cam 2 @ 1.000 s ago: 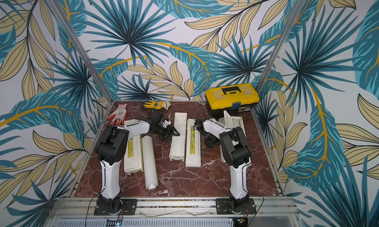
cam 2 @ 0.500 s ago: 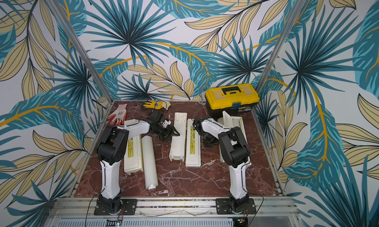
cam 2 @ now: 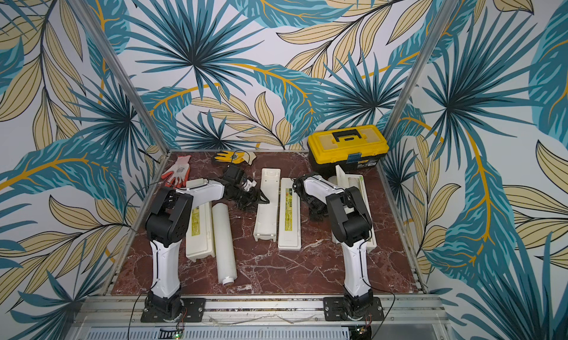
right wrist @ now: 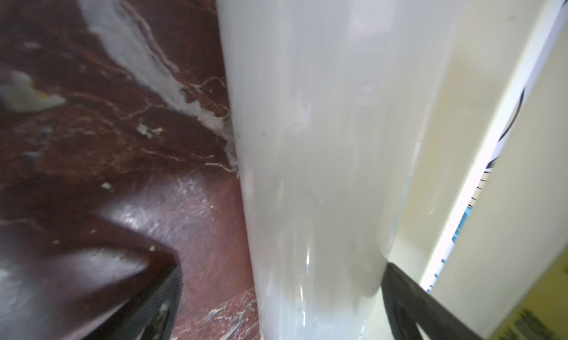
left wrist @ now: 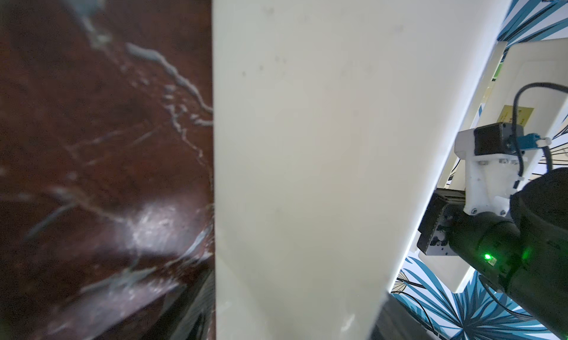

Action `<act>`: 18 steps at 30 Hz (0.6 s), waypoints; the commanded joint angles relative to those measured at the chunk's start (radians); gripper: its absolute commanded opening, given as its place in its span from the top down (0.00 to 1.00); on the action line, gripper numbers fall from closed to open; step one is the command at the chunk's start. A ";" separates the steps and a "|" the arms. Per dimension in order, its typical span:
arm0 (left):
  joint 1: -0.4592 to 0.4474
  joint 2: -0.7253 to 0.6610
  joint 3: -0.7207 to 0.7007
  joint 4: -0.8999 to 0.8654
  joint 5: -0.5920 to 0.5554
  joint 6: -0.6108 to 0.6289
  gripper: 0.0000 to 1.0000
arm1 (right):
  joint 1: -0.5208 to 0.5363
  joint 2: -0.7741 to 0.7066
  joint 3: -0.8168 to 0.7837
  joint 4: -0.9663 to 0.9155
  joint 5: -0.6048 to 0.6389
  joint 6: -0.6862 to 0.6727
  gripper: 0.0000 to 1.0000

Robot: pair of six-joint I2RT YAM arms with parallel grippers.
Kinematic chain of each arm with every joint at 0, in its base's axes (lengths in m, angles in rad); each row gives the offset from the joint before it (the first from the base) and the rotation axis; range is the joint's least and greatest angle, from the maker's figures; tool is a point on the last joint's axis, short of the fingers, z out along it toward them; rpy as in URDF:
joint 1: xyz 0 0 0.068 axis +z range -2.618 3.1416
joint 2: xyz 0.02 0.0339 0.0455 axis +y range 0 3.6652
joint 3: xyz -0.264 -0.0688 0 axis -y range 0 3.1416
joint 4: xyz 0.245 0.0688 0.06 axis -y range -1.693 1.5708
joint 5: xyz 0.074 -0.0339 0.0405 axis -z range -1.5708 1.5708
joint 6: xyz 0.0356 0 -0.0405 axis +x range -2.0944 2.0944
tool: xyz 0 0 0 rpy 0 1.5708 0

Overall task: Put plastic wrap rolls into dispensers
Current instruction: Pick up the plastic wrap from the center of the board.

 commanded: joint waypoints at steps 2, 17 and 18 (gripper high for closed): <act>0.012 0.019 -0.020 -0.012 -0.060 0.000 0.27 | 0.007 0.057 -0.005 0.101 -0.245 -0.024 0.01; 0.020 0.019 -0.025 -0.003 -0.057 -0.003 0.27 | 0.007 0.063 0.013 0.100 -0.290 -0.069 0.07; 0.020 0.019 -0.024 -0.004 -0.055 -0.003 0.27 | 0.006 0.053 0.006 0.111 -0.309 -0.075 0.07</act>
